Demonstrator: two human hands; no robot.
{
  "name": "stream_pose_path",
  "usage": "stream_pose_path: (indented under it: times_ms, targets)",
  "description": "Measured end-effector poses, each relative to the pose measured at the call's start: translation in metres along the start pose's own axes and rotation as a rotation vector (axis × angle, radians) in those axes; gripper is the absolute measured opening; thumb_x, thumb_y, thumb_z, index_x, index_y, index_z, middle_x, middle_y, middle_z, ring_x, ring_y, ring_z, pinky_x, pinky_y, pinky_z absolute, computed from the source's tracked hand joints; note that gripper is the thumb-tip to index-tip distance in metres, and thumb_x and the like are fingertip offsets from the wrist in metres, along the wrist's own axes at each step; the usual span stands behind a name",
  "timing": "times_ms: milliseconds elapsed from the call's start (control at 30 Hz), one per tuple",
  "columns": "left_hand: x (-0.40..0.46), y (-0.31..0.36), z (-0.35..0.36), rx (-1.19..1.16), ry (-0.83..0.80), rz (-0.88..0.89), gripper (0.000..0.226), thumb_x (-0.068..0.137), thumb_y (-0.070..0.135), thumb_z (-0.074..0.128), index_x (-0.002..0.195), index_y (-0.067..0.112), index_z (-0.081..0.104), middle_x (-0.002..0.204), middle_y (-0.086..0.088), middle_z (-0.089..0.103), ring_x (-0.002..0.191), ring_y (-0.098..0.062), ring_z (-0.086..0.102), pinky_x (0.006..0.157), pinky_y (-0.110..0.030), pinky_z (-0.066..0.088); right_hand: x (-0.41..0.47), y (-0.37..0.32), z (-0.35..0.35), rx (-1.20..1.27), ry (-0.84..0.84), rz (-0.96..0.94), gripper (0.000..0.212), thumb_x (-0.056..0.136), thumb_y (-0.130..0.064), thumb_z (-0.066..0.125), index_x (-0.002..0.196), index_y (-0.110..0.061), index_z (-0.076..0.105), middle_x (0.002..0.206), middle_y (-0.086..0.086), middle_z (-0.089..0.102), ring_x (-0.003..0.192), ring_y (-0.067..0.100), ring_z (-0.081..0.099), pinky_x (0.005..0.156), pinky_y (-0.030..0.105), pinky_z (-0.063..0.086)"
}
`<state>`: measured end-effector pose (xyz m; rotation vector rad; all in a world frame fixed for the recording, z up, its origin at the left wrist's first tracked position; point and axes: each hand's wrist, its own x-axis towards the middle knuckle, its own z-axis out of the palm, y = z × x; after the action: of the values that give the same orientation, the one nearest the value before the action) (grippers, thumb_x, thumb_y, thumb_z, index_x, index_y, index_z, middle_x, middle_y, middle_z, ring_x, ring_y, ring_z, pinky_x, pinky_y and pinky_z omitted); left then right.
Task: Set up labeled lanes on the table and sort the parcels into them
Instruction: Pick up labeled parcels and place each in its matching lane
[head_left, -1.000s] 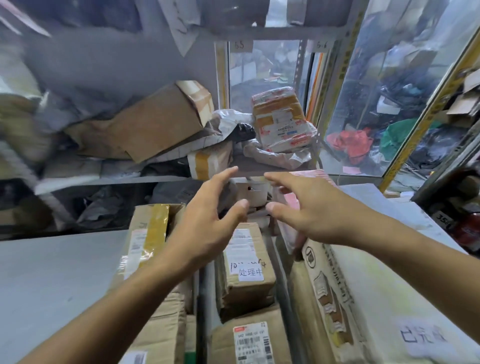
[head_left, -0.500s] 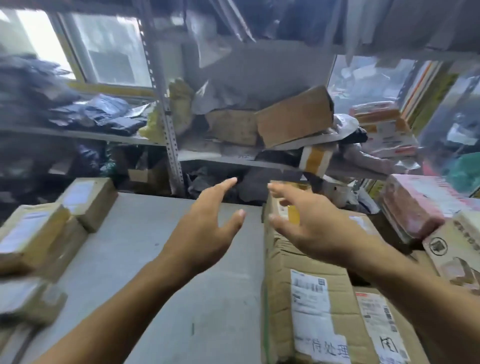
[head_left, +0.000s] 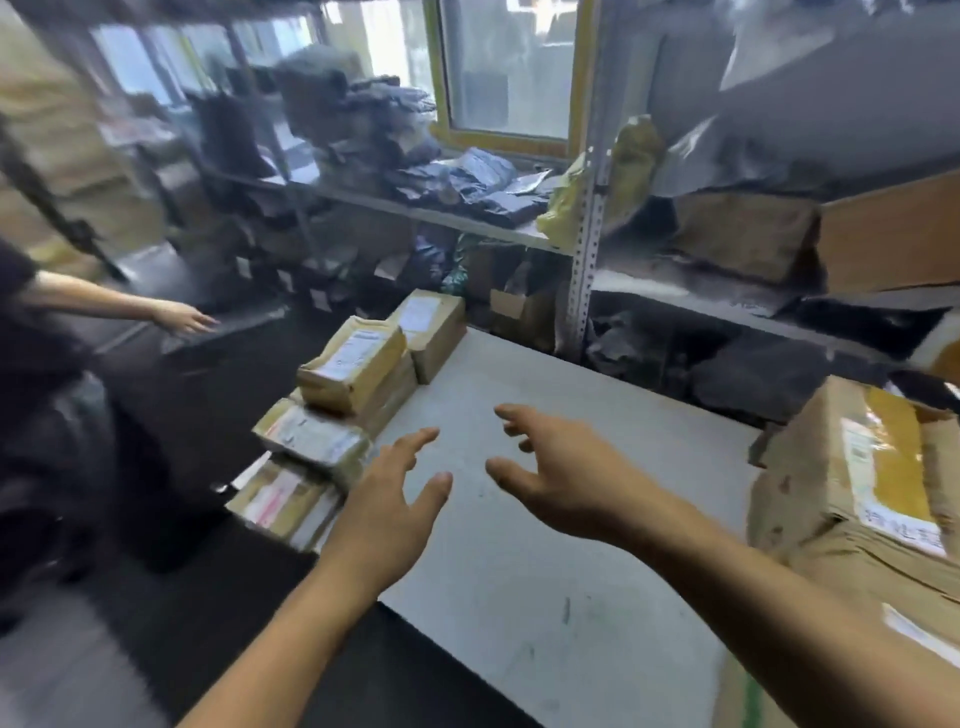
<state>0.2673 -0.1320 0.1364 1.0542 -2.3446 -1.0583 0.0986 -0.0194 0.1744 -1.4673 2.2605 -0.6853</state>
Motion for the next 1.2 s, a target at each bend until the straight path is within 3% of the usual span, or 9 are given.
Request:
stream_pose_path:
  times_ms: [200, 367, 467, 667, 767, 900, 1000, 1100, 1200]
  targets:
    - [0.027, -0.053, -0.046, -0.091, 0.070, -0.124, 0.045, 0.095, 0.042, 0.057, 0.137, 0.048, 0.043, 0.135, 0.020, 0.045, 0.119, 0.002, 0.043, 0.093, -0.025, 0.039, 0.058, -0.038, 0.050, 0.041, -0.110, -0.009, 0.065, 0.096, -0.049, 0.056, 0.152, -0.031, 0.029, 0.147, -0.004, 0.051, 0.127, 0.015, 0.053, 0.103, 0.034, 0.045]
    - [0.102, -0.111, -0.080, -0.156, 0.117, -0.157, 0.043, 0.095, 0.034, 0.057, 0.136, 0.040, 0.048, 0.129, 0.017, 0.051, 0.117, -0.002, 0.047, 0.089, -0.026, 0.038, 0.133, -0.057, 0.093, 0.140, -0.166, 0.125, 0.063, 0.097, -0.048, 0.055, 0.152, -0.029, 0.031, 0.145, -0.003, 0.053, 0.120, 0.013, 0.059, 0.089, 0.024, 0.046]
    - [0.159, -0.151, -0.103, -0.213, 0.146, -0.205, 0.038, 0.096, 0.029, 0.057, 0.133, 0.036, 0.052, 0.130, 0.015, 0.055, 0.116, -0.001, 0.049, 0.087, -0.022, 0.038, 0.193, -0.065, 0.121, 0.244, -0.159, 0.261, 0.062, 0.097, -0.046, 0.055, 0.151, -0.025, 0.034, 0.141, 0.000, 0.057, 0.115, 0.017, 0.060, 0.084, 0.025, 0.045]
    - [0.274, -0.222, -0.120, -0.170, 0.075, -0.307, 0.053, 0.098, 0.035, 0.051, 0.148, 0.024, 0.038, 0.150, 0.003, 0.044, 0.136, -0.015, 0.042, 0.105, -0.032, 0.035, 0.294, -0.067, 0.186, 0.513, -0.074, 0.565, 0.070, 0.096, -0.052, 0.050, 0.153, -0.017, 0.029, 0.125, 0.002, 0.059, 0.111, 0.022, 0.061, 0.090, 0.037, 0.050]
    - [0.305, -0.240, -0.115, -0.168, -0.048, -0.375, 0.055, 0.099, 0.043, 0.047, 0.150, 0.024, 0.036, 0.152, 0.002, 0.043, 0.138, -0.020, 0.041, 0.107, -0.037, 0.035, 0.320, -0.069, 0.213, 0.682, -0.011, 0.664, 0.063, 0.097, -0.054, 0.046, 0.149, -0.020, 0.032, 0.137, 0.002, 0.054, 0.117, 0.022, 0.055, 0.101, 0.044, 0.048]
    - [0.311, -0.248, -0.102, -0.174, -0.158, -0.284, 0.018, 0.101, 0.037, 0.046, 0.111, 0.042, 0.059, 0.108, 0.018, 0.063, 0.108, -0.014, 0.057, 0.078, -0.024, 0.043, 0.336, -0.075, 0.234, 0.908, 0.004, 0.641, 0.047, 0.101, -0.052, 0.041, 0.145, -0.034, 0.039, 0.144, -0.009, 0.052, 0.126, 0.014, 0.049, 0.108, 0.044, 0.040]
    - [0.313, -0.241, -0.102, -0.243, -0.096, -0.229, 0.037, 0.098, 0.026, 0.054, 0.135, 0.027, 0.054, 0.122, 0.013, 0.060, 0.111, -0.007, 0.056, 0.086, -0.024, 0.042, 0.339, -0.077, 0.237, 0.969, 0.122, 0.598, 0.038, 0.101, -0.046, 0.048, 0.138, -0.041, 0.044, 0.133, -0.018, 0.058, 0.121, 0.008, 0.055, 0.102, 0.040, 0.046]
    - [0.310, -0.225, -0.102, -0.298, -0.071, -0.179, 0.044, 0.095, 0.023, 0.057, 0.138, 0.028, 0.051, 0.129, 0.014, 0.052, 0.110, 0.002, 0.054, 0.084, -0.018, 0.043, 0.330, -0.073, 0.223, 1.003, 0.240, 0.560, 0.037, 0.097, -0.043, 0.057, 0.131, -0.048, 0.044, 0.118, -0.029, 0.058, 0.109, -0.002, 0.057, 0.090, 0.031, 0.050]
    - [0.296, -0.203, -0.091, -0.289, -0.105, -0.150, 0.052, 0.093, 0.027, 0.060, 0.143, 0.028, 0.046, 0.133, 0.011, 0.047, 0.119, -0.004, 0.049, 0.101, -0.027, 0.042, 0.301, -0.056, 0.199, 0.964, 0.339, 0.573, 0.049, 0.092, -0.045, 0.064, 0.138, -0.040, 0.047, 0.126, -0.016, 0.060, 0.113, 0.005, 0.059, 0.096, 0.038, 0.052]
